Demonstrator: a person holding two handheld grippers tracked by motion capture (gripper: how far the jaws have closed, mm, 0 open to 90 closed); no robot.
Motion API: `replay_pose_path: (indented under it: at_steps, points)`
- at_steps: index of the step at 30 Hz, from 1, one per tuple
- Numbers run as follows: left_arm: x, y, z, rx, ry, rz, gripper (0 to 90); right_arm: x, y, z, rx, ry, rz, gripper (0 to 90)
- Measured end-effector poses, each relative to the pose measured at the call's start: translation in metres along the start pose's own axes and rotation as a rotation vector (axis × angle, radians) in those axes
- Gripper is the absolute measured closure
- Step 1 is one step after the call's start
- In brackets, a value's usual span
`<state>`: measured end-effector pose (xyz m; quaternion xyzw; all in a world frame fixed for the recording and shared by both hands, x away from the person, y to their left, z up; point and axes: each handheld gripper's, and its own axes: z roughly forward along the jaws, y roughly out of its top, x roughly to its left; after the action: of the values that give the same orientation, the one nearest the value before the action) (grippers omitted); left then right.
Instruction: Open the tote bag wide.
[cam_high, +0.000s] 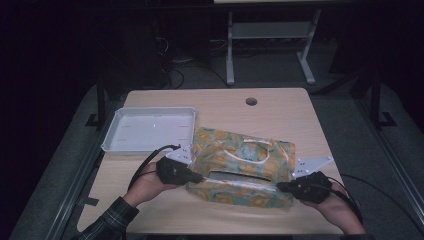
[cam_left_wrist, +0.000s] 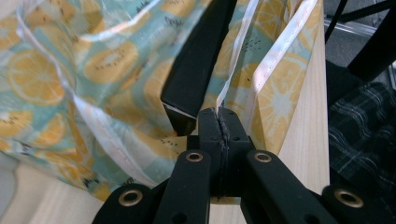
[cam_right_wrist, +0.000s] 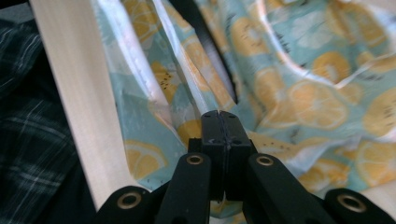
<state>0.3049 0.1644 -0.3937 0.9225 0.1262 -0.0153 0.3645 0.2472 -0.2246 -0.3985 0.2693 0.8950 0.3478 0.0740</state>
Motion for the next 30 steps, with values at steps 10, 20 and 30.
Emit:
replay_pose_path:
  at_steps: [10,20,30]
  points:
    - [0.000,-0.007,0.013,0.052,-0.013,-0.002,89.5,0.005,-0.009,0.015,0.061,0.045,0.007,89.1]
    - [0.000,-0.009,0.024,0.106,-0.010,0.014,89.4,0.005,-0.012,0.025,0.113,0.078,0.009,89.2]
    - [0.007,-0.013,0.033,0.142,0.009,0.018,89.4,0.003,-0.014,0.036,0.145,0.084,0.006,89.2]
